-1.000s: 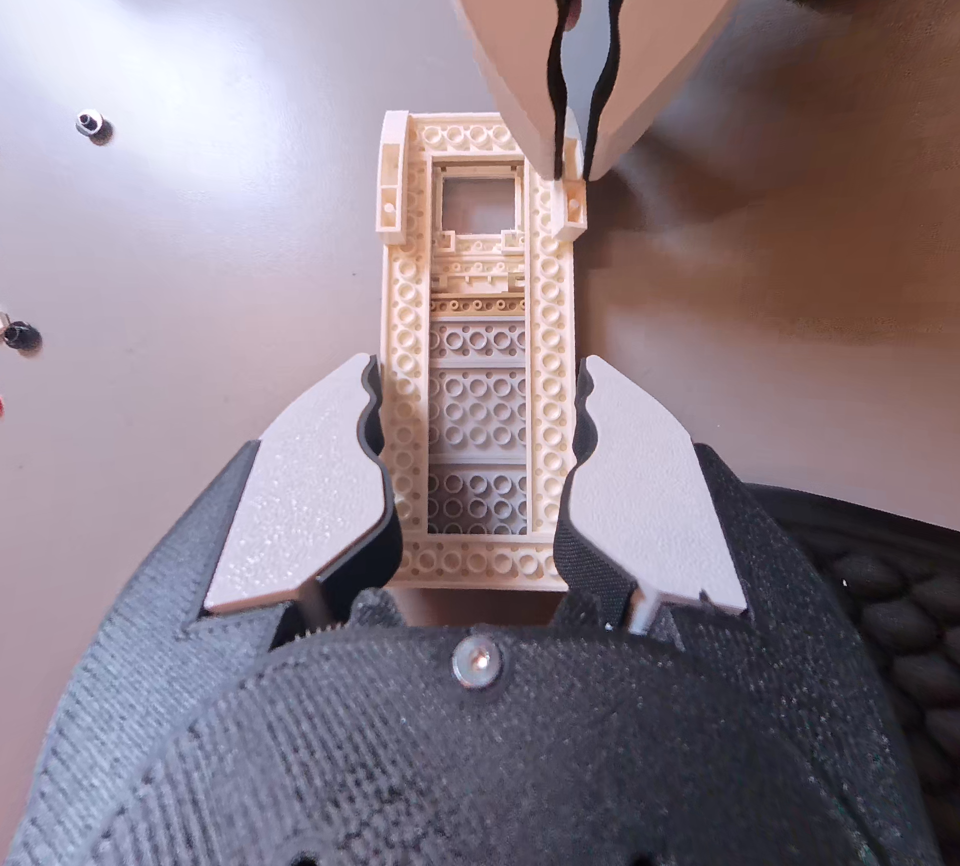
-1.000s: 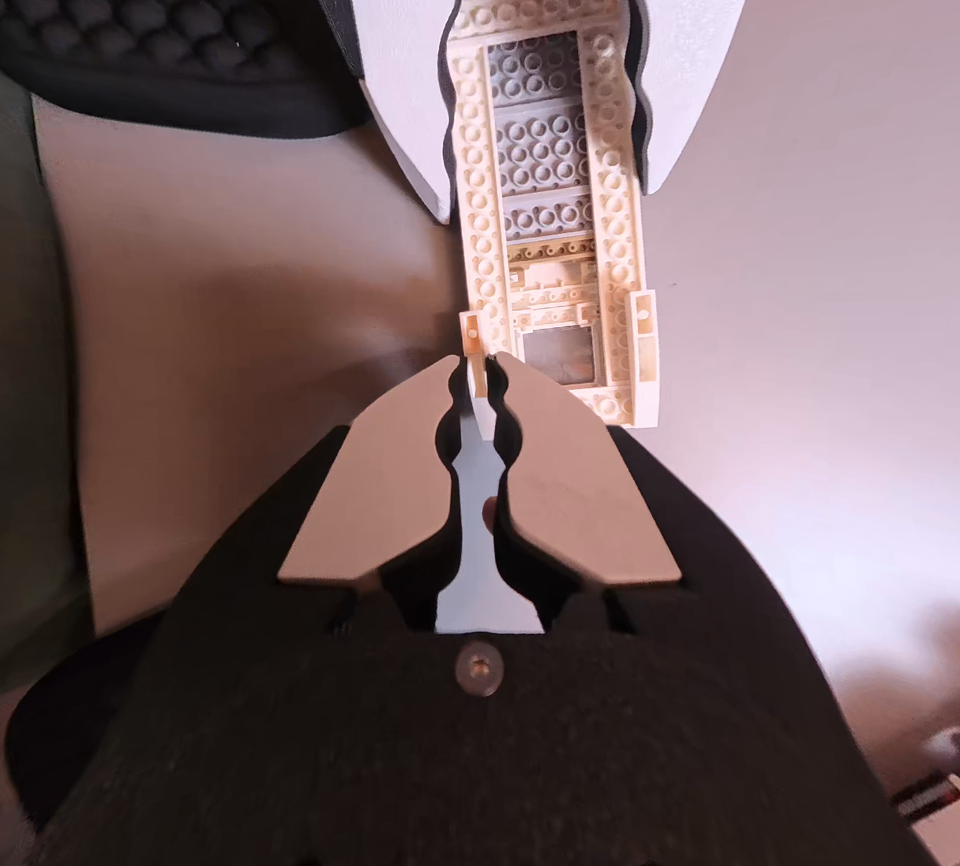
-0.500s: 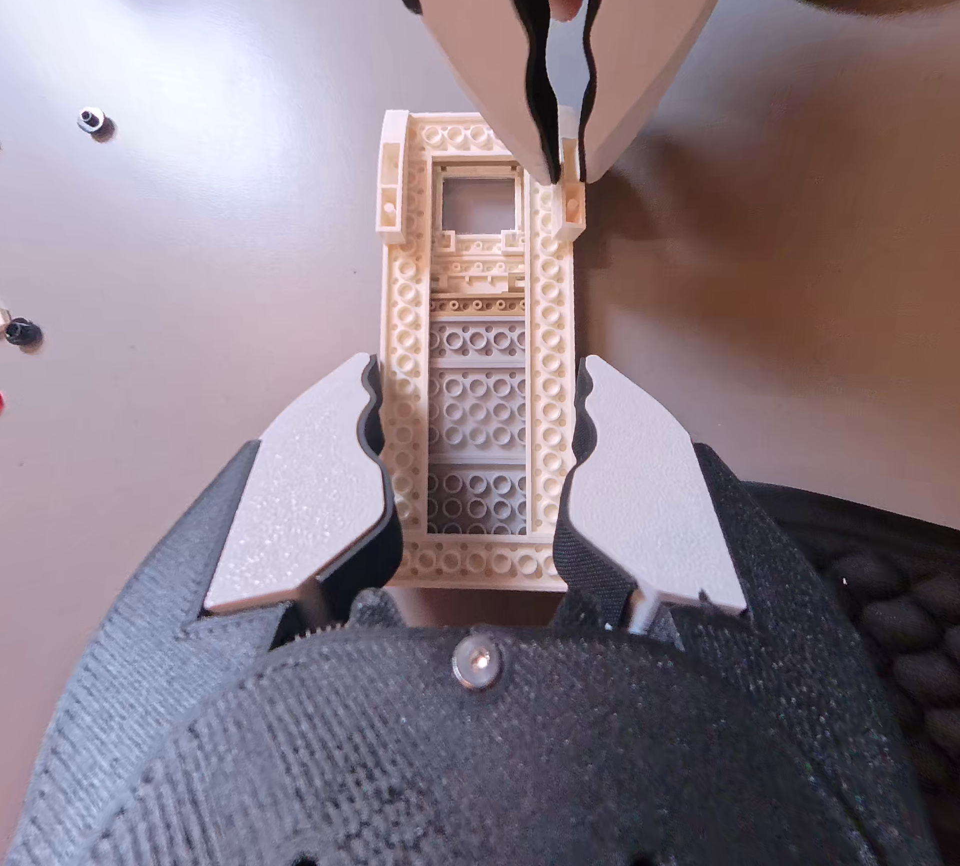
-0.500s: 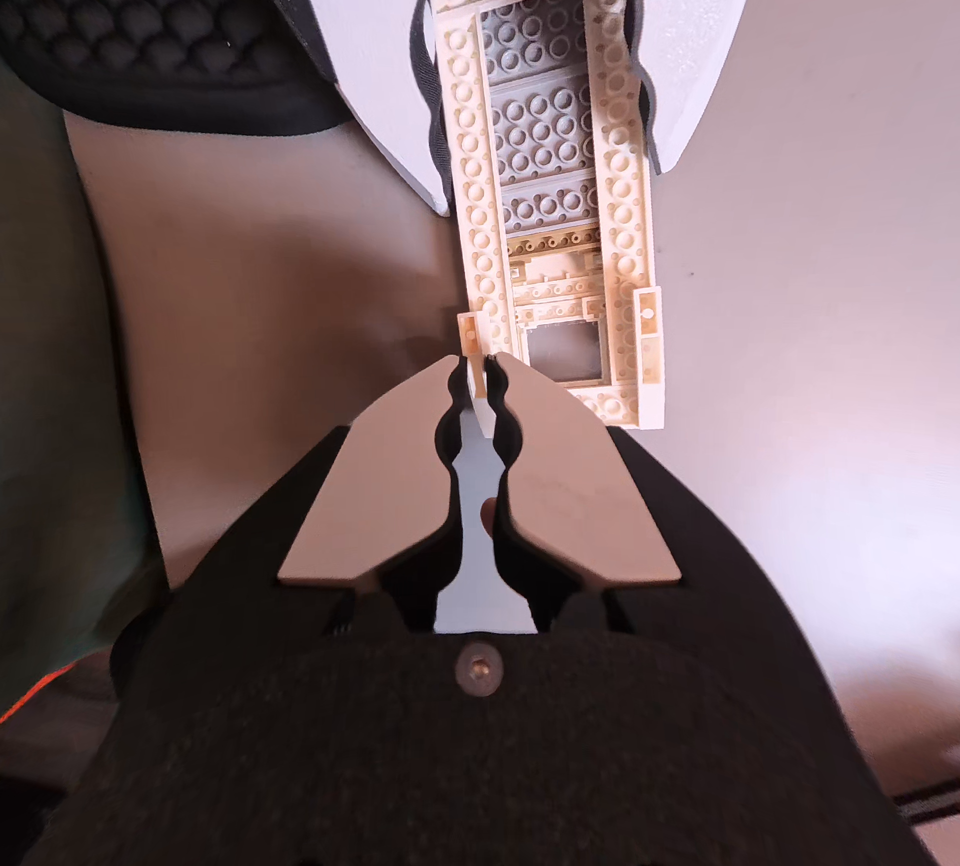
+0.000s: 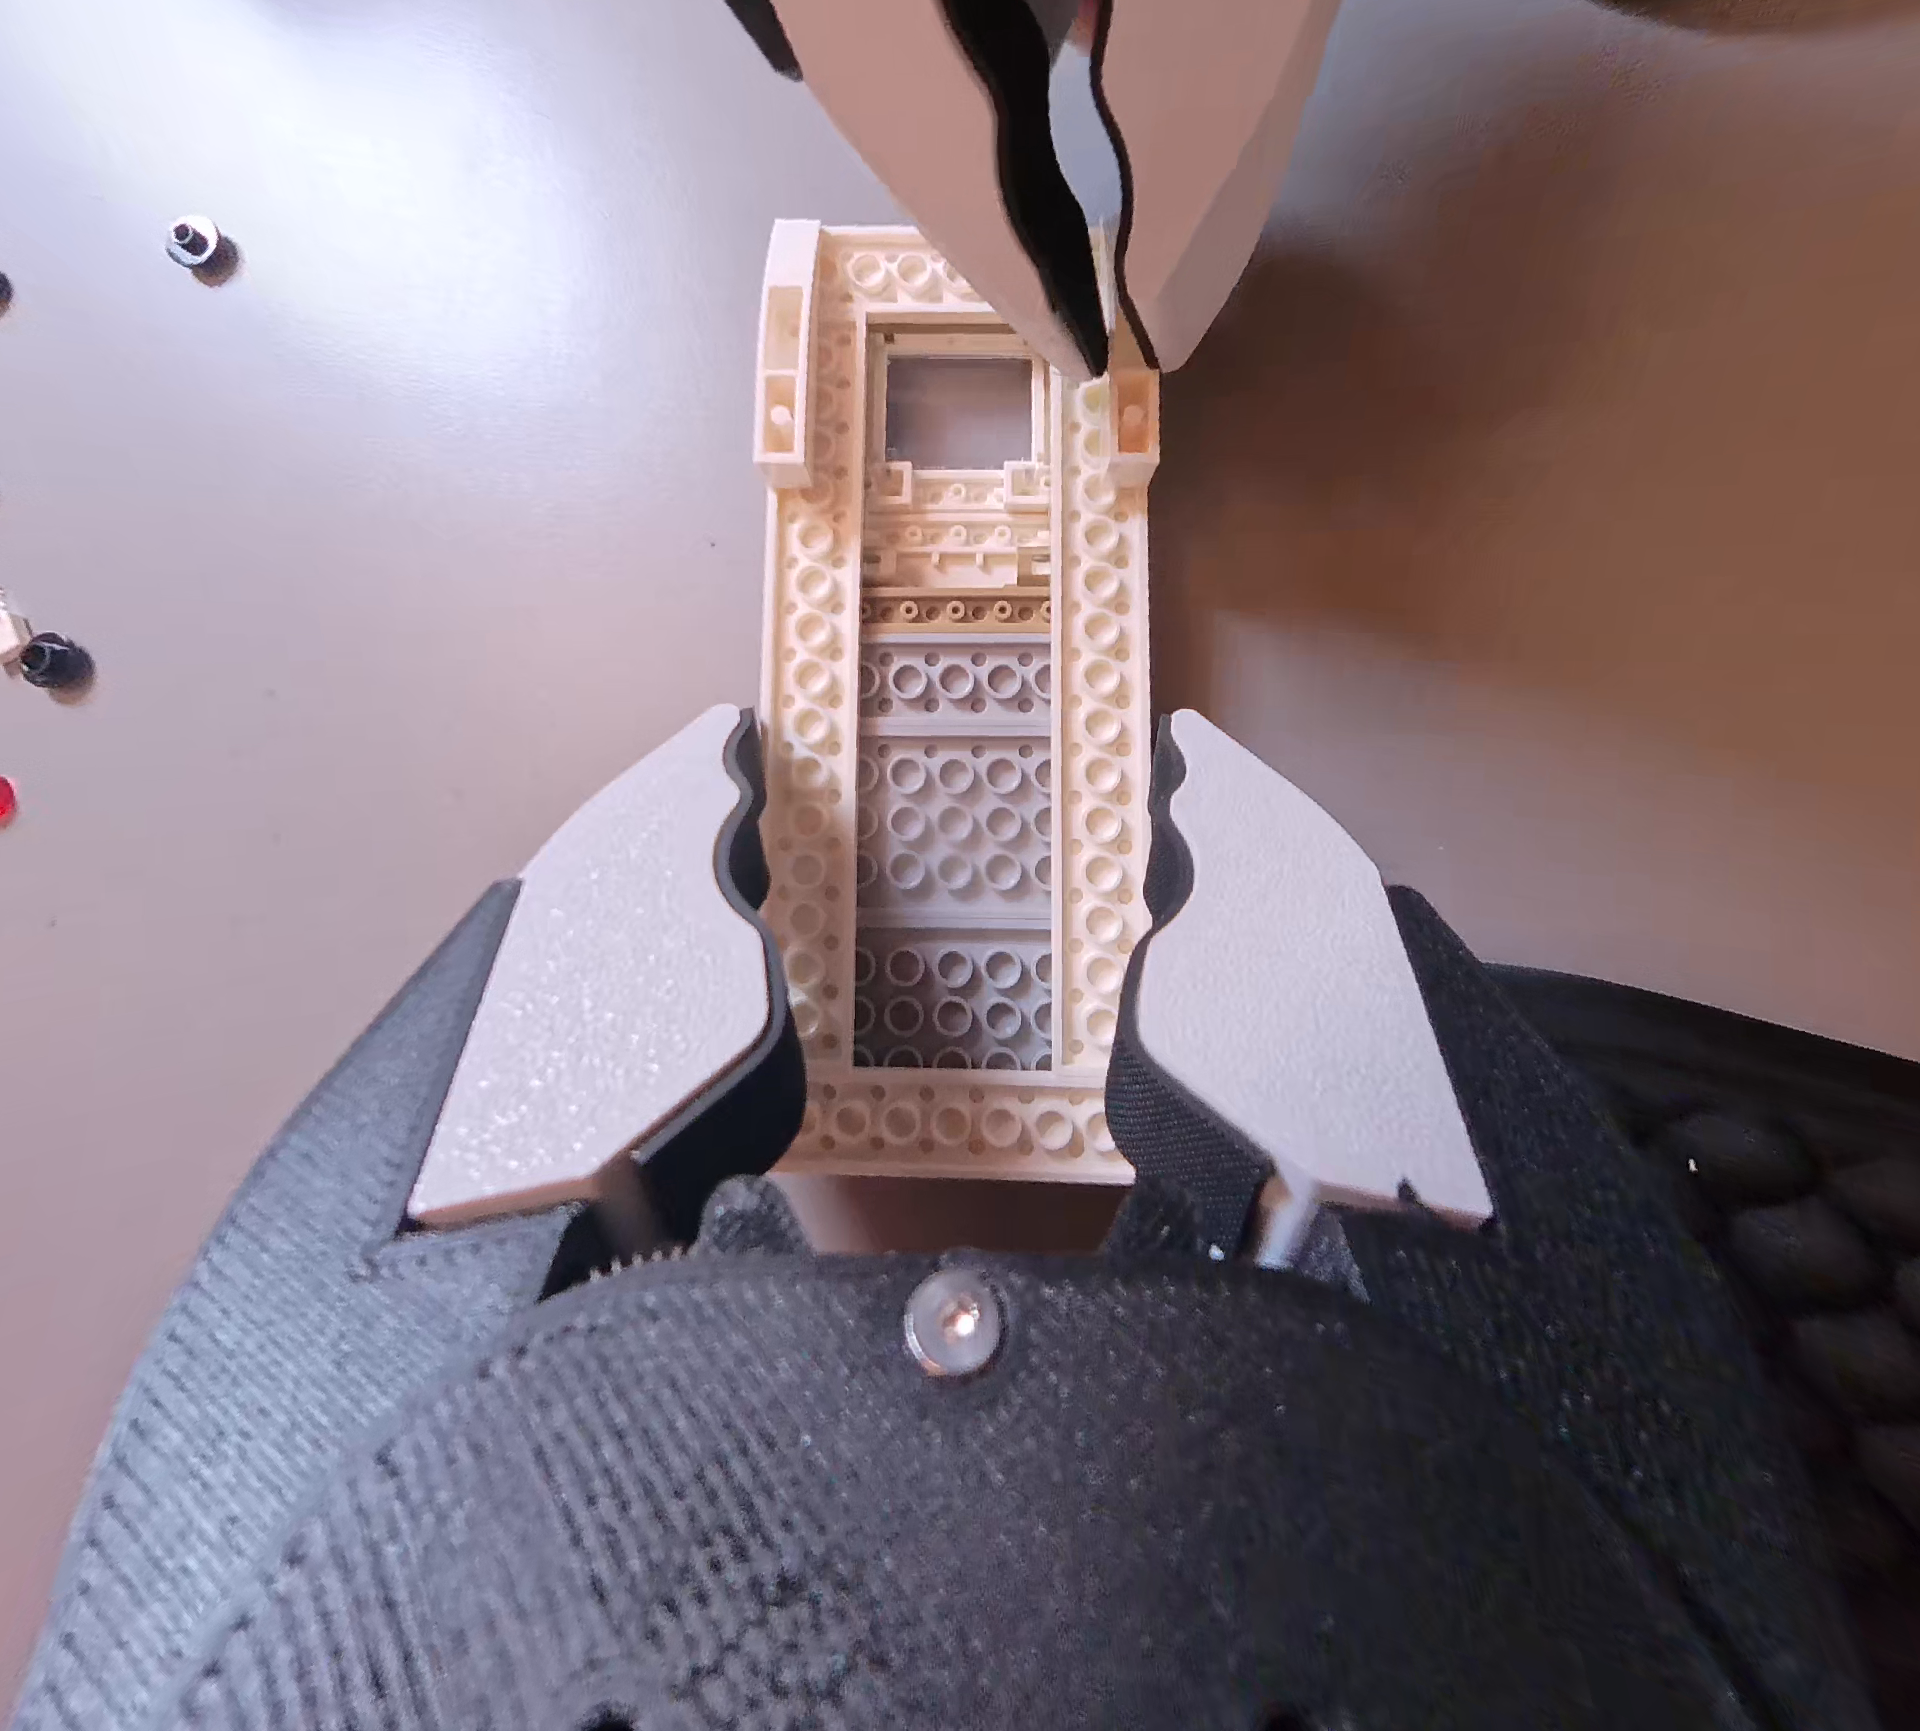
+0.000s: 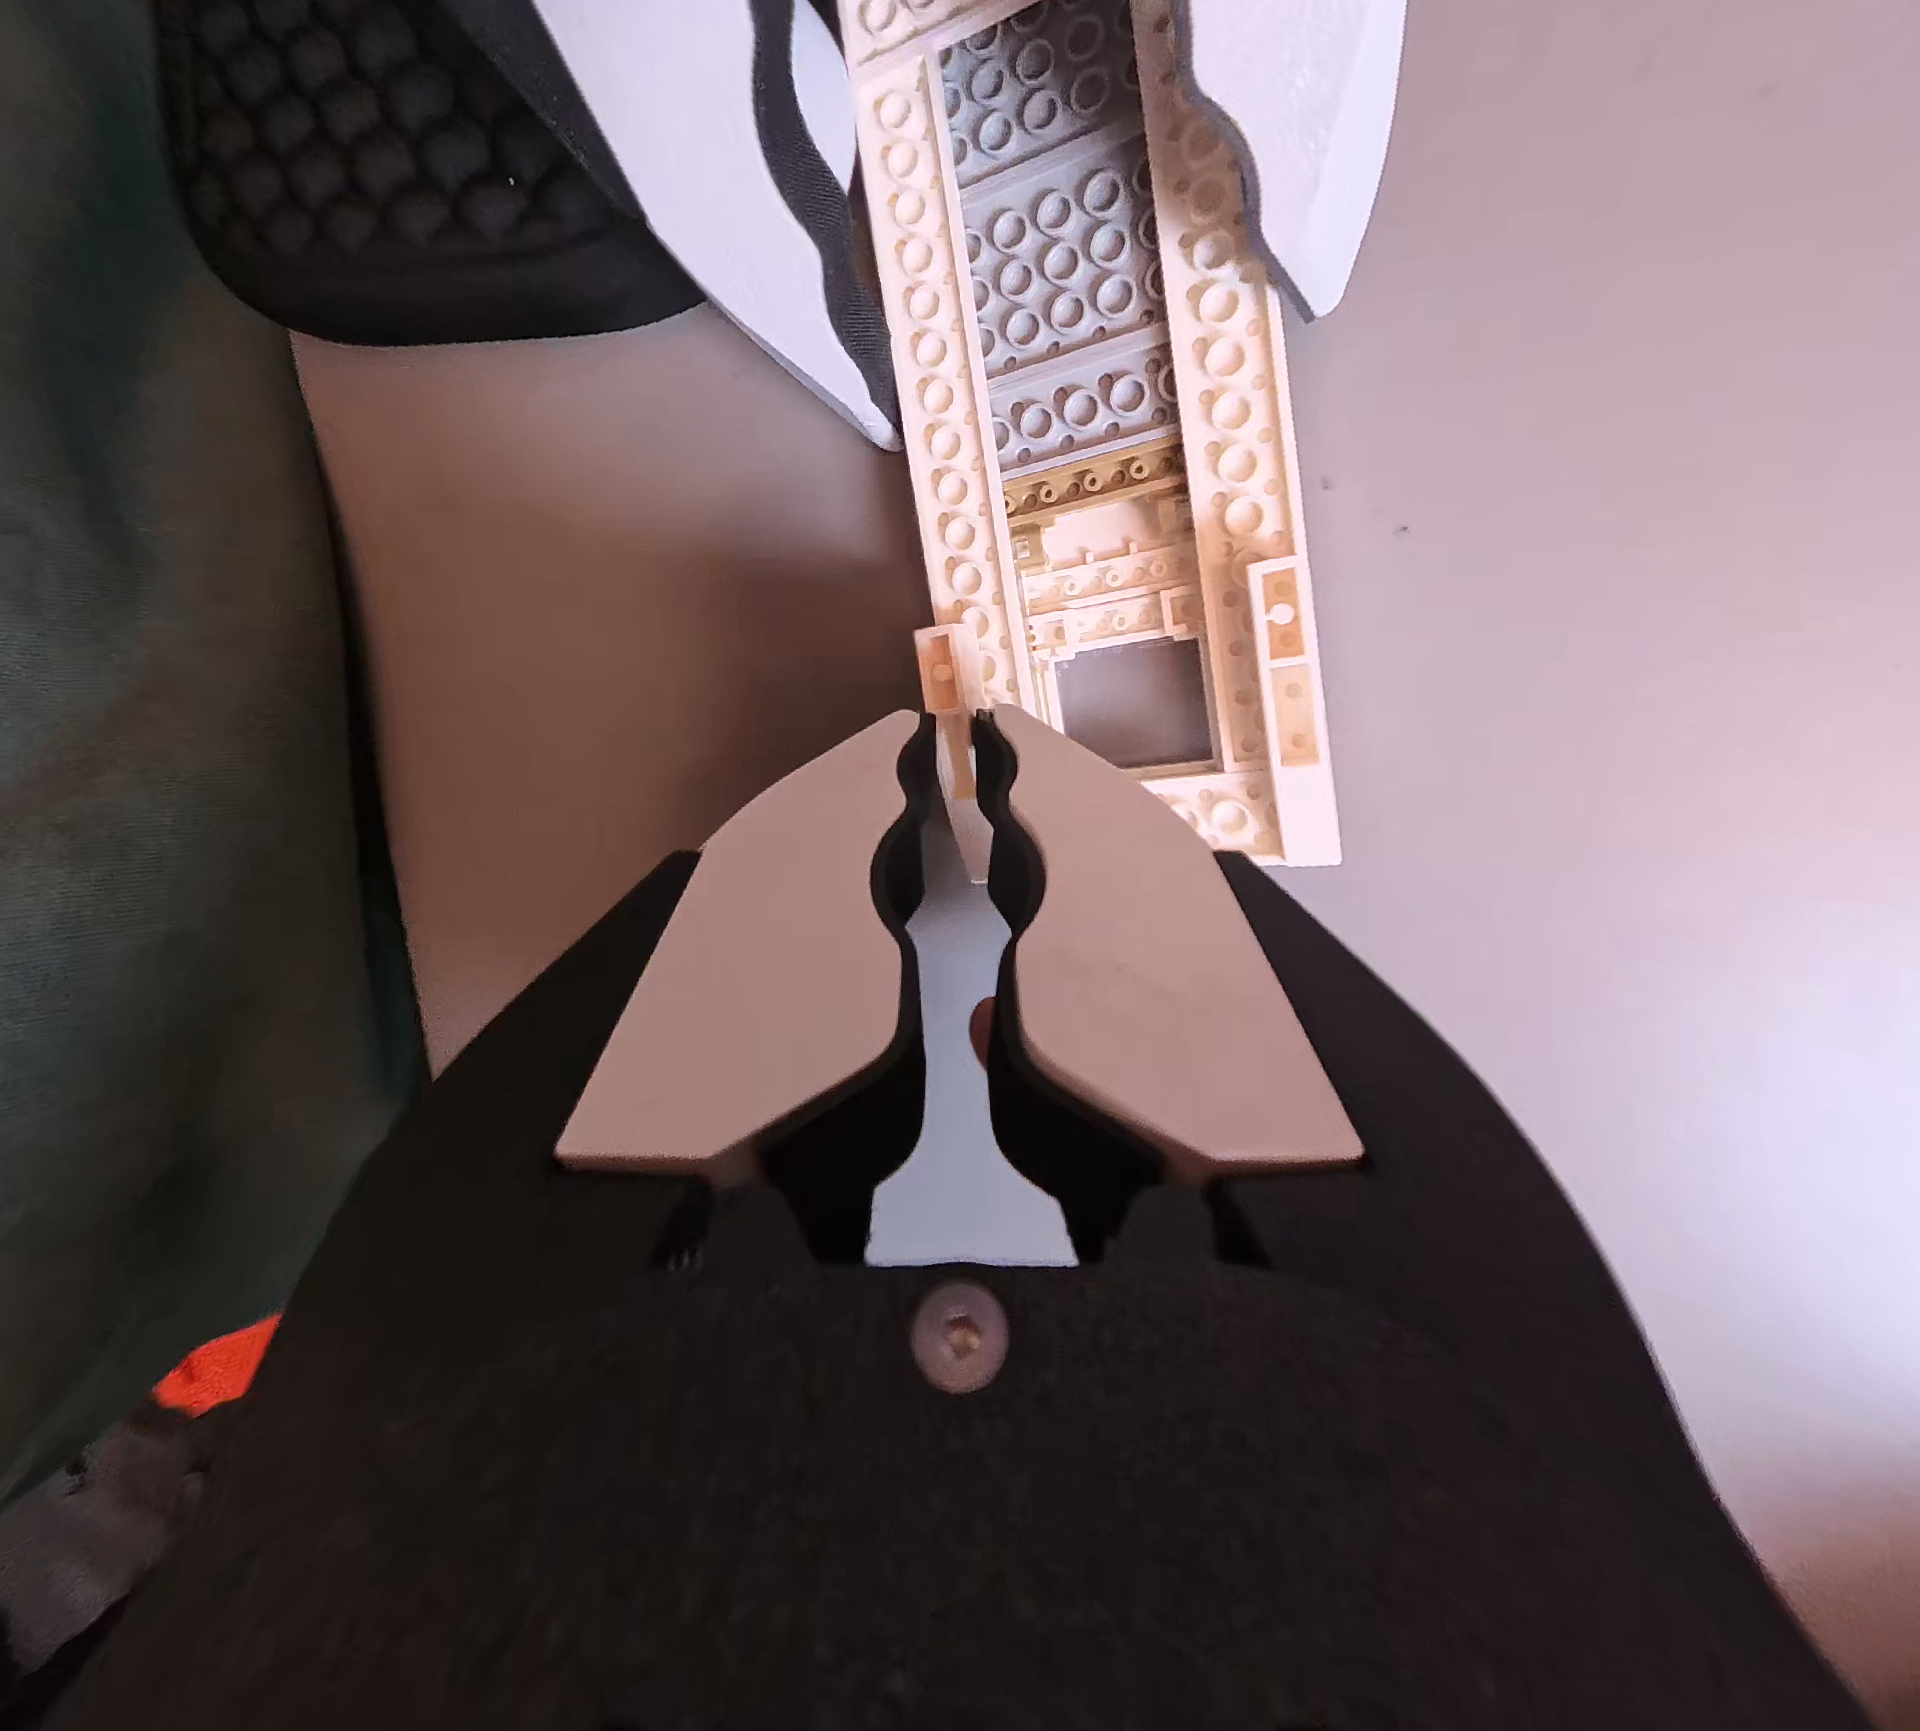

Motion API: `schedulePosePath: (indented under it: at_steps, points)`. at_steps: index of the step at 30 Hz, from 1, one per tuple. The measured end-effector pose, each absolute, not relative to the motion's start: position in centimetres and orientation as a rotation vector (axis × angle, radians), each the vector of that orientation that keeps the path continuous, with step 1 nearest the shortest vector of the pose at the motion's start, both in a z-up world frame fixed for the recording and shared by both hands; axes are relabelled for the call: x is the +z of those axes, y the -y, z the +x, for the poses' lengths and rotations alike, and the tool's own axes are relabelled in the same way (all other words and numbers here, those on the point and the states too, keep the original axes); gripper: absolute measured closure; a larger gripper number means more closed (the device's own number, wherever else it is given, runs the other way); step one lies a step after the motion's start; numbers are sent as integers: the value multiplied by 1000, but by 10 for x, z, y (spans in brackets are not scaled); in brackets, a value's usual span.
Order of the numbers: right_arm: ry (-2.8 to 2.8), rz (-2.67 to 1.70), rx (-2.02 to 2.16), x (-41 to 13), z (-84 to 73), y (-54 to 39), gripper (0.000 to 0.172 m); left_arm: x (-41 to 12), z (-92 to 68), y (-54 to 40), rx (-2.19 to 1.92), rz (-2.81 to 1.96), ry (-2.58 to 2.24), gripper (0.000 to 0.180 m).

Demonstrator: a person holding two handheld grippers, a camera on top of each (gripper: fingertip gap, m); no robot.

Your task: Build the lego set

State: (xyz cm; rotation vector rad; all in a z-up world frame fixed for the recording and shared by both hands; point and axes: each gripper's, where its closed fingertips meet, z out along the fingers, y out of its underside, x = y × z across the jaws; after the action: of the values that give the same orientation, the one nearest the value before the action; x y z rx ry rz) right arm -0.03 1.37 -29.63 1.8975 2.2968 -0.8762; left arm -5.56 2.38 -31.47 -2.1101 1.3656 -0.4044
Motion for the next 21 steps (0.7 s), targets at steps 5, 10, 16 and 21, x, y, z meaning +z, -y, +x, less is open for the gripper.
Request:
schedulePosePath:
  at_steps: [5,10,16,21]
  points:
    - [-2516,1875,-867,-295,-1,-14,165,-315,-56,-24,-411,-2114,-1362,108]
    - [-2666,1870,-849,-296,-1,-14,165,-315,-56,-24,-411,-2116,-1359,108]
    - [-2708,1839,-739,-297,0,-14,165,-315,-56,-24,-410,-2124,-1353,108]
    - [-2723,1857,-759,-297,-1,-13,165,-315,-56,-24,-408,-2120,-1354,108]
